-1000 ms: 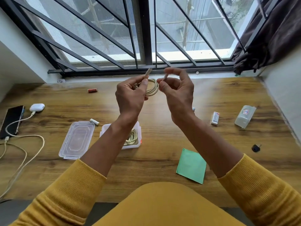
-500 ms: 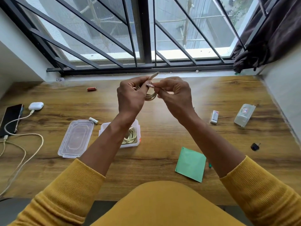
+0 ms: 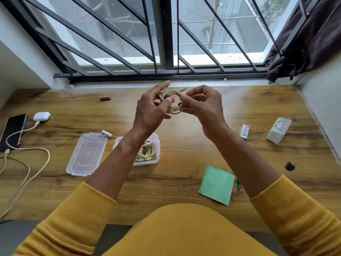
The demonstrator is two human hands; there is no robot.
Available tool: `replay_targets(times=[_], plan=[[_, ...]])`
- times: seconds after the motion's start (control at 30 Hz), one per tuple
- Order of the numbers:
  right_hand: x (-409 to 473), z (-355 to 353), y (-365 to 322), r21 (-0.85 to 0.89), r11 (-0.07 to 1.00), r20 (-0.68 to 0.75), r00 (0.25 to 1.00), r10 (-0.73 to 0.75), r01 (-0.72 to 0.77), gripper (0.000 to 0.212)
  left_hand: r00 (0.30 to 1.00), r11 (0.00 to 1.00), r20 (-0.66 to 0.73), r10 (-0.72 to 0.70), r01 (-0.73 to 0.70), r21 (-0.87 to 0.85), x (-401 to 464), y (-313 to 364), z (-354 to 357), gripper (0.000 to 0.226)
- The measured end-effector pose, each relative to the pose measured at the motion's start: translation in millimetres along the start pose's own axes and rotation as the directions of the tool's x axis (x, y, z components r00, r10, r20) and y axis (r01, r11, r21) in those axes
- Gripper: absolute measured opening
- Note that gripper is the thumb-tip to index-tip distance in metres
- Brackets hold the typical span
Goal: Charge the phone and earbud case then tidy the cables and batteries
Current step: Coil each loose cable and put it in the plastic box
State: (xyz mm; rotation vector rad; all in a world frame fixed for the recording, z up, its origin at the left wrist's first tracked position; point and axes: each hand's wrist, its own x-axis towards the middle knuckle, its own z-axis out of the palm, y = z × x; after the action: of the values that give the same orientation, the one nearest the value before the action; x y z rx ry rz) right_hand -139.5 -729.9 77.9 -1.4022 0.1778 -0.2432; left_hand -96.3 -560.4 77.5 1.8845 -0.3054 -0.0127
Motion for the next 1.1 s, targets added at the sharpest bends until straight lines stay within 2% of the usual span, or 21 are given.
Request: replay_targets(times=[0.17,0.3,0.57,0.73,0.9,1.1], plan=[[2.4,-1.3,2.6,0.002,0.995,-0.006,0.995,0.098,-0.098,0.021,0.981,0.956,0.069,-0.18,0.191,-0.223,-7.7,-4.7,-5.8,0.033],[-1.6,-2.2,6.8,-0.045,0.994,0.035,0.995,0.098,-0.097,0.02,0.967,0.926,0.093,-0.237,0.253,-0.279,-13.8,-12.4,-11.4,0.028],[-4.9,7.8,6.6,-0.085,0.996,0.093,0.995,0.044,-0.036,0.015,0.959,0.918,-0.01,-0.283,0.268,-0.291,-22.6,-24.4,-12.0,0.017],[-4.2,12.4,4.4,-0.104,0.993,0.092,0.994,0.058,-0.048,0.015,0.966,0.925,-0.012,-0.259,0.245,-0.29,-18.9,-23.2,-13.9,0.008],[-0.5,11.3,4.2,-0.067,0.997,0.137,0.99,0.034,-0.025,0.013,0.947,0.913,-0.015,-0.322,0.307,-0.268,-14.1,-20.9,-12.7,0.013],[-1.7,8.6,3.4,-0.084,0.996,0.263,0.965,-0.007,0.03,0.012,0.935,0.908,0.018,-0.354,0.349,-0.232,-9.0,-22.5,-11.0,0.016]])
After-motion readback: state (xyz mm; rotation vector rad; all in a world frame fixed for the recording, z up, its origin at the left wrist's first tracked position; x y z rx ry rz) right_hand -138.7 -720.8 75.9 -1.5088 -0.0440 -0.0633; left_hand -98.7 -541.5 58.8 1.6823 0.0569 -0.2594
